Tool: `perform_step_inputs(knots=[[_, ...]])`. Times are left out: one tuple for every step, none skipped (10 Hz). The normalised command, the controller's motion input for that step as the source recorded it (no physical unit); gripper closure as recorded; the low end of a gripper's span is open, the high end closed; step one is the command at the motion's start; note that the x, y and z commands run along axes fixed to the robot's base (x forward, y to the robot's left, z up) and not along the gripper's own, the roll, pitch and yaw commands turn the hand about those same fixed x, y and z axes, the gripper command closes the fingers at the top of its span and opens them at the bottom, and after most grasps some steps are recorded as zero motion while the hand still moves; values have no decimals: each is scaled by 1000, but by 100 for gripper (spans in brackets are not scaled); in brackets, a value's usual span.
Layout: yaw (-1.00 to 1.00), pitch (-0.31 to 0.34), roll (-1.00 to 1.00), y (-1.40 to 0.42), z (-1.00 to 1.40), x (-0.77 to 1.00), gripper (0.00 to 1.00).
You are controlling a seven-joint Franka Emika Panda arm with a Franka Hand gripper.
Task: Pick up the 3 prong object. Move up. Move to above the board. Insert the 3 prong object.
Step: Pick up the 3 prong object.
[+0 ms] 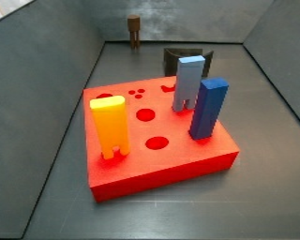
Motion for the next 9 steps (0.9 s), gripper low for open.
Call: perform_step_inputs(knots=[[194, -109, -214, 589, -60, -177, 0], [303, -126, -250, 709, -51, -223, 0], [300, -149, -231, 729, -103, -429, 0], [229, -131, -244, 754, -91, -394, 0], [180, -130, -260, 740, -60, -240, 0], [80, -183, -249, 591, -343, -51, 0], [0, -224, -216, 463, -534, 0, 0], [0, -203, -260, 486, -451, 177, 0], [-69, -159, -224, 437, -509, 257, 0]])
